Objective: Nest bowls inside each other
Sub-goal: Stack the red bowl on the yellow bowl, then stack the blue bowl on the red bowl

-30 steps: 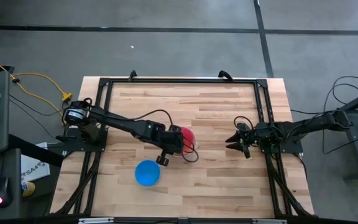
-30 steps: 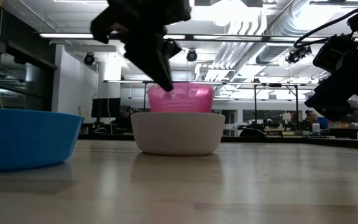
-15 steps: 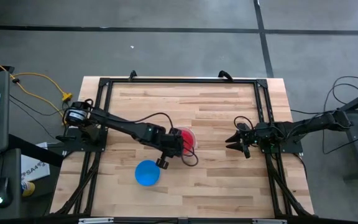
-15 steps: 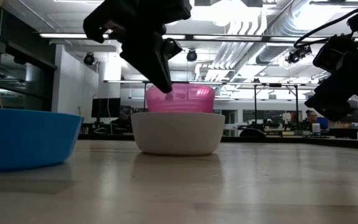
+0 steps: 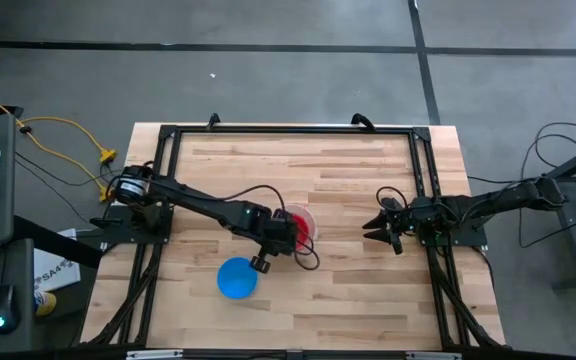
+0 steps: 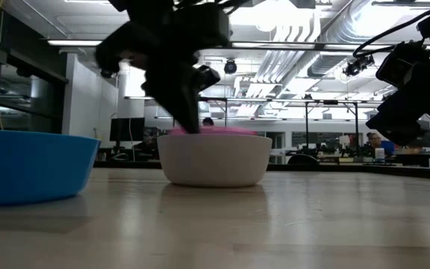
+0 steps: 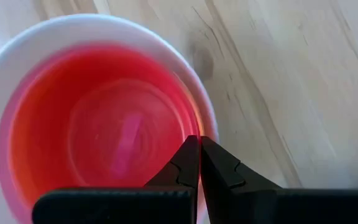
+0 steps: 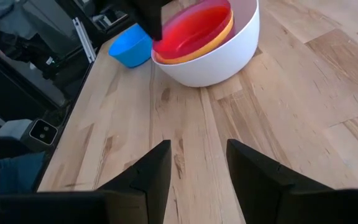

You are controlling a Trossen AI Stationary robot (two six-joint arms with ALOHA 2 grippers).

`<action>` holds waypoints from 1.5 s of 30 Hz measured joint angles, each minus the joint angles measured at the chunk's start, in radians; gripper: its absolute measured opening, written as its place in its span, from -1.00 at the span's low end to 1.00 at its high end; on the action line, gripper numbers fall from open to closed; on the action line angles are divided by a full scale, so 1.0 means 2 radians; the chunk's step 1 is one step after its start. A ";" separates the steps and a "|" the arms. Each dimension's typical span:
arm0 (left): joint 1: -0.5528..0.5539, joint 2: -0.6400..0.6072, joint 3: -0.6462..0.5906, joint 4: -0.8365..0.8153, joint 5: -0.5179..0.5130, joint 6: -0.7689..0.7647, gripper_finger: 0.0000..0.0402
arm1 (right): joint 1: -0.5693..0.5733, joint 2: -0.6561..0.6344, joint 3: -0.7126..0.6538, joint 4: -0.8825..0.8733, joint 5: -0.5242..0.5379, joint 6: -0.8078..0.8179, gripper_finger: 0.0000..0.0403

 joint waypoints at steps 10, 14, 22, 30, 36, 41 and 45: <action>0.000 0.009 0.001 0.015 0.006 0.009 -0.85 | 0.000 0.001 0.000 -0.001 0.000 0.000 -0.26; 0.000 0.009 0.001 0.015 0.006 0.010 -0.79 | 0.000 0.001 0.000 0.000 0.000 0.000 -0.26; 0.000 0.009 0.001 0.016 0.006 0.009 -0.62 | 0.000 0.001 0.000 0.000 0.000 0.000 -0.26; 0.007 0.005 0.011 -0.001 0.002 0.017 -0.55 | 0.000 0.001 0.000 0.000 0.000 0.000 -0.26; 0.019 0.004 0.046 -0.033 0.004 0.023 -0.55 | 0.000 0.001 0.000 0.000 0.000 0.000 -0.26; 0.020 0.003 0.050 -0.050 0.008 0.023 -0.55 | 0.000 0.001 0.000 0.000 0.000 0.000 -0.26; 0.020 -0.007 0.050 -0.079 0.009 0.005 -0.55 | 0.000 0.001 0.000 0.000 0.000 0.000 -0.26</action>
